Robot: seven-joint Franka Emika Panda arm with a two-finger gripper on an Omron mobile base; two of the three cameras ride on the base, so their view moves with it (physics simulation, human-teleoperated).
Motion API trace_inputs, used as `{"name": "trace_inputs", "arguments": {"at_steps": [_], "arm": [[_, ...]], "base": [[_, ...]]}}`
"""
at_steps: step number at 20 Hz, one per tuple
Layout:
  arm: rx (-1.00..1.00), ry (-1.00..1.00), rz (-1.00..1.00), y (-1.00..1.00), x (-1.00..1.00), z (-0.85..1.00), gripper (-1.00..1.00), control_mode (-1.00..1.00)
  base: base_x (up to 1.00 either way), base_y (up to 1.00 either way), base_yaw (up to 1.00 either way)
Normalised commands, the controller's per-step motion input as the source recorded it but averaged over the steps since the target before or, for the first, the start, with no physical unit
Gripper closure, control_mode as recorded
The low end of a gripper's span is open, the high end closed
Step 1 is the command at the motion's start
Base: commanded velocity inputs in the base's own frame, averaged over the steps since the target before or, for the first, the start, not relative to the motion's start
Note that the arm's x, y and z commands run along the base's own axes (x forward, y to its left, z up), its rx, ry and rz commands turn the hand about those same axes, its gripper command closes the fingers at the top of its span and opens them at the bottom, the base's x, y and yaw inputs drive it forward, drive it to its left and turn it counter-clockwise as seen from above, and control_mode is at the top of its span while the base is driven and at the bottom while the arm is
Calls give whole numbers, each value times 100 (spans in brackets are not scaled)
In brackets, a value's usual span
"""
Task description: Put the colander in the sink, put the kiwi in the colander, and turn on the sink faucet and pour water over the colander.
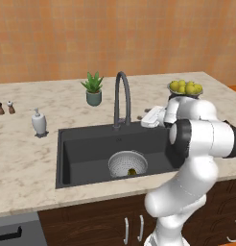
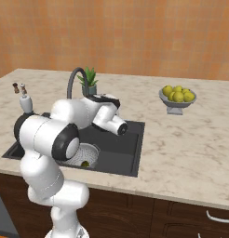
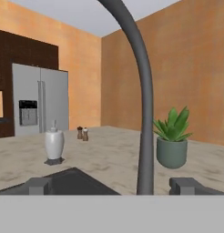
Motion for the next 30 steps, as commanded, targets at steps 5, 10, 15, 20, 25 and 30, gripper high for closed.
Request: {"name": "trace_inputs", "arguments": {"at_steps": [5,10,15,20,25,30], "arm": [[0,0,0,14,37,-14,-100,-100],[0,0,0,4,32,-13,-100,-100],[0,0,0,0,39,-8,-100,-100],[0,0,0,0,38,-4,-100,-100],[0,0,0,1,29,-15,-100,-100],[0,0,0,5,32,-20,-100,-100]], "base": [[0,0,0],[0,0,0],[0,0,0],[0,0,0],[0,0,0],[0,0,0]]}}
